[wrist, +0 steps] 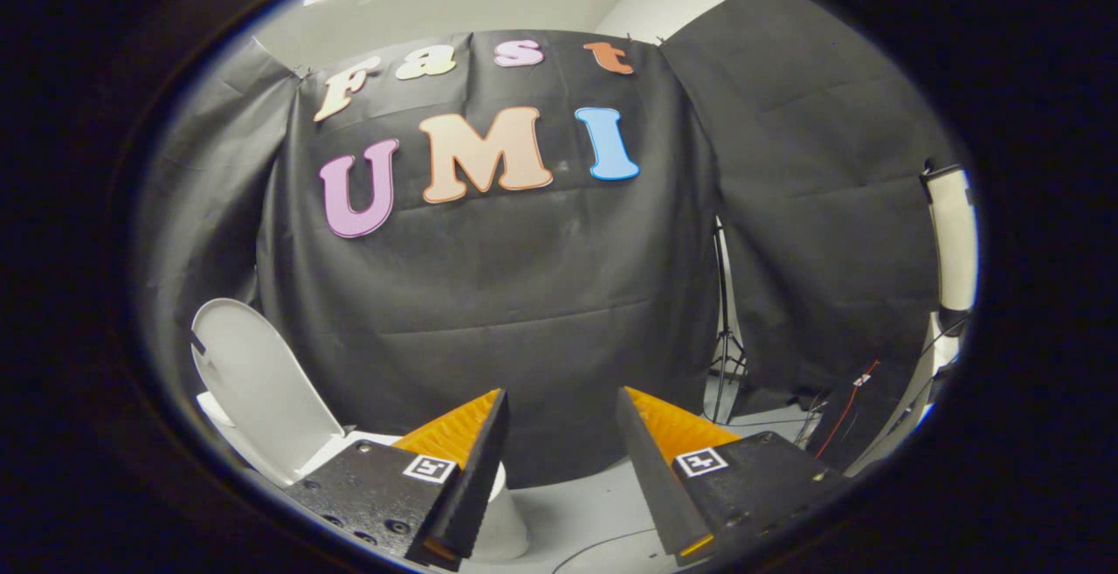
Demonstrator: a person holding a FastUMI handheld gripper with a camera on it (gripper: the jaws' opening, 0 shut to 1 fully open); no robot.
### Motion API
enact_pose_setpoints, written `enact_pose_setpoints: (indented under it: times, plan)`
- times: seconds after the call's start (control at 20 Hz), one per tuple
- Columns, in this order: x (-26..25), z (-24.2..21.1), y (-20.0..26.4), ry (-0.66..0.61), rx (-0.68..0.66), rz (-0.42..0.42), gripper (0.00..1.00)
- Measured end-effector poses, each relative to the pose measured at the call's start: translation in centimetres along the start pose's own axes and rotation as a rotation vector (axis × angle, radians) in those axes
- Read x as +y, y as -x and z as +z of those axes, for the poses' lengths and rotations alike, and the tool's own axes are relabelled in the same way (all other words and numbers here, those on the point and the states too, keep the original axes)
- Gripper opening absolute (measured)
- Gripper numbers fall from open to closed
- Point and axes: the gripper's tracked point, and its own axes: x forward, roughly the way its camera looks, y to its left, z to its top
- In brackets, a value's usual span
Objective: Open the toilet lid.
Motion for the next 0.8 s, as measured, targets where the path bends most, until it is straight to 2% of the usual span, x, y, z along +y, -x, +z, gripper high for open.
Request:
enact_pose_setpoints:
  times: [0.55,0.75,0.8]
  plan:
    - [-6.9,2.9,-5.7,-0.039,-0.040,0.137,0.75]
    - [-8.5,3.2,-4.4,0.015,-0.004,0.181,0.73]
    - [-8.6,3.2,-3.8,0.040,0.006,0.199,0.69]
